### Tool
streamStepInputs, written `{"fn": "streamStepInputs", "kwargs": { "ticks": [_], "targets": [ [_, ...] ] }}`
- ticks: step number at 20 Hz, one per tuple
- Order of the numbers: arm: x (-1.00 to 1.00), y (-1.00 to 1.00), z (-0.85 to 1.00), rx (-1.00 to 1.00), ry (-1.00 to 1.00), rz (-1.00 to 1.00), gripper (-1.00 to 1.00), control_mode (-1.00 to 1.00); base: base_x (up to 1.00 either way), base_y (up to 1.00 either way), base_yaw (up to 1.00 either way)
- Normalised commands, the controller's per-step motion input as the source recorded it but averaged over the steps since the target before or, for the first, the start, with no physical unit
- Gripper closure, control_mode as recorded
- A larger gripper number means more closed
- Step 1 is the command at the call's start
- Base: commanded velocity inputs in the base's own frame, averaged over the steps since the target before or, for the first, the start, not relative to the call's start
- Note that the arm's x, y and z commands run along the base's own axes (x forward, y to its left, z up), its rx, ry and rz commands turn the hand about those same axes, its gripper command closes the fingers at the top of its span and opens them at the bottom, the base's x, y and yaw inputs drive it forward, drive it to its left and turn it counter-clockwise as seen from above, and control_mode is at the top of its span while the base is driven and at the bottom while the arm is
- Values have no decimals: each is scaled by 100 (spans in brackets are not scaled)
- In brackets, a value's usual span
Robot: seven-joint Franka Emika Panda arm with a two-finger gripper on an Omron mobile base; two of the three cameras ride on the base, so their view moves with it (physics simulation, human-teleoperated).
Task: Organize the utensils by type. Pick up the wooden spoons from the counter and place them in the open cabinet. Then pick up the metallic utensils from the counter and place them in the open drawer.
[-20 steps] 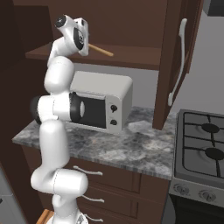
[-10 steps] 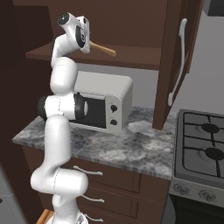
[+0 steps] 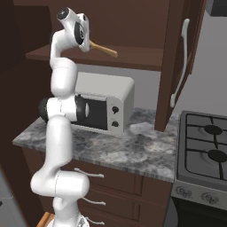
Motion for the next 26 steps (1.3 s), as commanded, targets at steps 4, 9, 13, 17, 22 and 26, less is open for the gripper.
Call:
{"fn": "streamStepInputs", "kwargs": {
  "ticks": [4, 9, 13, 17, 22, 26],
  "targets": [
    [-38, 26, -19, 0, 0, 0, -100, -100, 0, 0, 0],
    [-74, 34, -28, -2, 0, 0, -100, -100, 0, 0, 0],
    [-99, 22, -25, -4, -6, 0, -100, -100, 0, 0, 0],
    [-100, 1, -32, -6, -13, 0, -100, -100, 0, 0, 0],
    [-100, 0, -73, -6, -18, 0, -100, -100, 0, 0, 0],
    [-100, 0, -99, -9, -19, 0, -100, -100, 0, 0, 0]
  ]
}}
